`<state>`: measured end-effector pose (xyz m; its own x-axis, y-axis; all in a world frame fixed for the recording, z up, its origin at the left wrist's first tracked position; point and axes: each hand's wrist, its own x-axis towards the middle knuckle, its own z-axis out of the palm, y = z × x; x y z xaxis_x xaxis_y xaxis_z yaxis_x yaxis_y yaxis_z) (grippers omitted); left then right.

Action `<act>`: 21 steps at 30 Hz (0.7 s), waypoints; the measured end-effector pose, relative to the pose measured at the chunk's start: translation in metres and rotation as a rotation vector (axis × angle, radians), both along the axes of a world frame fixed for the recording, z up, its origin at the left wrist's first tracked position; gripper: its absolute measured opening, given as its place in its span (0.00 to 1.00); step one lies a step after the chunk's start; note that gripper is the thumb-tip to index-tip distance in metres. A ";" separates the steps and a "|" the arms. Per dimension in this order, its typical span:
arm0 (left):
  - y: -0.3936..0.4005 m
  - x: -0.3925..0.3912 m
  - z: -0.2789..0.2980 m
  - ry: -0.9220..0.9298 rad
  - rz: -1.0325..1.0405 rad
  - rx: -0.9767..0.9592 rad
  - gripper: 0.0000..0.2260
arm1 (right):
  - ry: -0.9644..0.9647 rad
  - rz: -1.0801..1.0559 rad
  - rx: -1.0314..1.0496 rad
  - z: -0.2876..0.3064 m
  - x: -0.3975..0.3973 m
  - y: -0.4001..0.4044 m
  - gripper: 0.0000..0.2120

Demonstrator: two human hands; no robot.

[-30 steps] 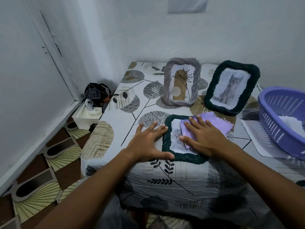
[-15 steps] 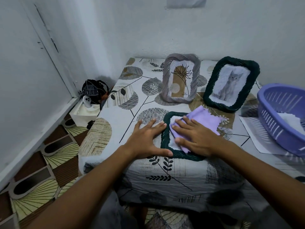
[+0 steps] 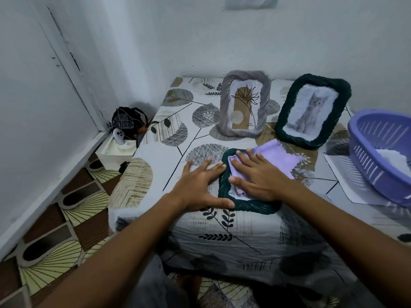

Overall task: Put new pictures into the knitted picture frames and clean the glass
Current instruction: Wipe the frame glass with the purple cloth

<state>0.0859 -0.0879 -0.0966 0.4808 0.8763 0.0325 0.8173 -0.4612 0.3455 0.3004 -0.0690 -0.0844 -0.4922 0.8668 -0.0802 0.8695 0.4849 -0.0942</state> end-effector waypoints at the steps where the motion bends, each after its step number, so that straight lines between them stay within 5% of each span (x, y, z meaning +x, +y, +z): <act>1: 0.000 0.000 0.000 0.002 0.001 0.002 0.52 | 0.013 0.026 -0.009 0.001 0.002 -0.005 0.49; 6: 0.001 -0.001 -0.001 -0.005 0.005 -0.005 0.52 | 0.011 0.109 -0.001 0.008 0.029 -0.031 0.40; 14: 0.000 0.001 0.000 -0.012 0.004 -0.011 0.52 | -0.027 -0.121 0.045 0.005 0.027 -0.006 0.49; 21: 0.000 0.000 -0.002 -0.019 0.008 -0.004 0.52 | 0.038 -0.087 0.001 0.000 -0.011 -0.002 0.46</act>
